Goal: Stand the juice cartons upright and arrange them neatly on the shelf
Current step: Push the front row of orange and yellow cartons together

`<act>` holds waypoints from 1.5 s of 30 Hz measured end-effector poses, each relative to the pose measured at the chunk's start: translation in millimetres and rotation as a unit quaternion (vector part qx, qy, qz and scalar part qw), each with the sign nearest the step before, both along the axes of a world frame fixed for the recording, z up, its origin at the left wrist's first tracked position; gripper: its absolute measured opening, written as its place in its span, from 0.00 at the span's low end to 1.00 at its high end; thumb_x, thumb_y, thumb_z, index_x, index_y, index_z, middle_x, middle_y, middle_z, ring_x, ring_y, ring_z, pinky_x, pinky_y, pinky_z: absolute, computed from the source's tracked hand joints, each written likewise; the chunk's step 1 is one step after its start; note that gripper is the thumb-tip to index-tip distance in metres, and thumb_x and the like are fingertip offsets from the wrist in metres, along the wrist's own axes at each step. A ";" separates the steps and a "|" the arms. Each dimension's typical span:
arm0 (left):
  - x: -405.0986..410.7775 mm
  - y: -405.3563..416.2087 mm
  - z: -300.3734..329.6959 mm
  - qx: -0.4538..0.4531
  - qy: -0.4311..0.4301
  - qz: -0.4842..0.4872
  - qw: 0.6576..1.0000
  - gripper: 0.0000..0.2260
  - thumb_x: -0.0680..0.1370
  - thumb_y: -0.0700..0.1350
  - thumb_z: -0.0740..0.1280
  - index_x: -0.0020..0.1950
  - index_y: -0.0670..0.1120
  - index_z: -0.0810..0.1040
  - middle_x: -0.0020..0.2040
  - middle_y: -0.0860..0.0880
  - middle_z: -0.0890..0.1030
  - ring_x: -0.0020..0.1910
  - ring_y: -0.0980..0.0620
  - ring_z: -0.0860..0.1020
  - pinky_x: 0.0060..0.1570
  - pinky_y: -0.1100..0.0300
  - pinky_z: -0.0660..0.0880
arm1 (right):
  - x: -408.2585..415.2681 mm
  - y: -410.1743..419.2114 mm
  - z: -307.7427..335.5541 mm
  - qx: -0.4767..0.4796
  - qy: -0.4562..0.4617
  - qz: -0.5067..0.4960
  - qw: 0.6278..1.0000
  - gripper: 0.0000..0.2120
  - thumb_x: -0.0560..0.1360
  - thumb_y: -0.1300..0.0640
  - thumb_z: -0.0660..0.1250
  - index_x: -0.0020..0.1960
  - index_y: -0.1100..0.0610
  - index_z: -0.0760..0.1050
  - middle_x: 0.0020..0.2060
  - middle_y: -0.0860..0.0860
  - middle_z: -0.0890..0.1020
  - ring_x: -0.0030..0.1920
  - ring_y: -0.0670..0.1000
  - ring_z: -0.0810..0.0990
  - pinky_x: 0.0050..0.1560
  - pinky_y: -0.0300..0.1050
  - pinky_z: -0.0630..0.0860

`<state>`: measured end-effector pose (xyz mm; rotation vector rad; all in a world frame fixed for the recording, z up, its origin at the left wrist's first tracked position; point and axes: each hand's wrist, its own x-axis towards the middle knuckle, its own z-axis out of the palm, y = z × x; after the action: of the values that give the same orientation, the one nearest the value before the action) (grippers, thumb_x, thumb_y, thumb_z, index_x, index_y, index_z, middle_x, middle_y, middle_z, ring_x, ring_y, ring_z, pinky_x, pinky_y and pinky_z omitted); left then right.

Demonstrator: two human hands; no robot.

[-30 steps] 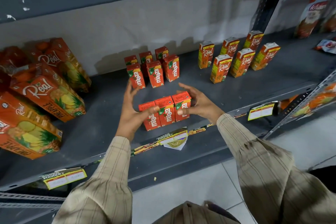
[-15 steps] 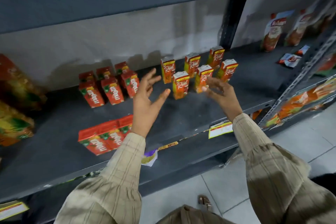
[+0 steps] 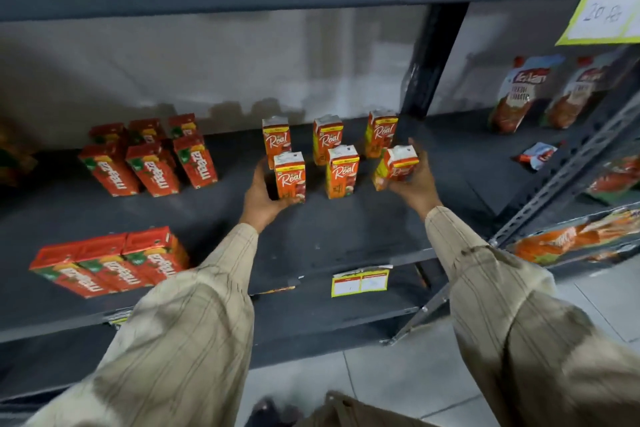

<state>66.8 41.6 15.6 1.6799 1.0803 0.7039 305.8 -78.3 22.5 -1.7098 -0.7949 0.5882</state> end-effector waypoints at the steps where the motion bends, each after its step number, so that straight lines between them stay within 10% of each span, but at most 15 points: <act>1: 2.1 1.3 0.6 -0.005 0.003 -0.003 1.000 0.41 0.64 0.39 0.76 0.71 0.46 0.56 0.68 0.42 0.69 0.67 0.44 0.68 0.67 0.44 0.64 | 0.6 1.5 -0.5 -0.005 0.008 0.000 1.000 0.44 0.64 0.72 0.75 0.73 0.57 0.56 0.60 0.53 0.73 0.60 0.51 0.73 0.63 0.47 0.72; 31: 45.4 1.0 4.5 -0.072 0.003 -0.030 0.997 0.36 0.62 0.38 0.77 0.66 0.46 0.65 0.64 0.43 0.74 0.61 0.46 0.73 0.63 0.45 0.69 | -28.7 31.0 0.5 -0.136 -0.101 0.089 0.981 0.36 0.64 0.50 0.78 0.68 0.52 0.66 0.63 0.53 0.78 0.63 0.56 0.76 0.65 0.59 0.70; 45: 25.5 -46.1 -1.8 -0.098 -0.014 -0.045 0.994 0.34 0.61 0.37 0.78 0.63 0.46 0.68 0.56 0.48 0.77 0.53 0.52 0.76 0.53 0.57 0.74 | -34.1 -18.3 1.2 -0.135 0.047 0.177 0.974 0.30 0.63 0.63 0.78 0.62 0.55 0.73 0.59 0.55 0.80 0.59 0.53 0.79 0.65 0.55 0.72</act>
<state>92.3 -4.5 13.8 1.5364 1.0140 0.5442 271.7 -96.6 23.7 -1.7783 -0.9959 1.0550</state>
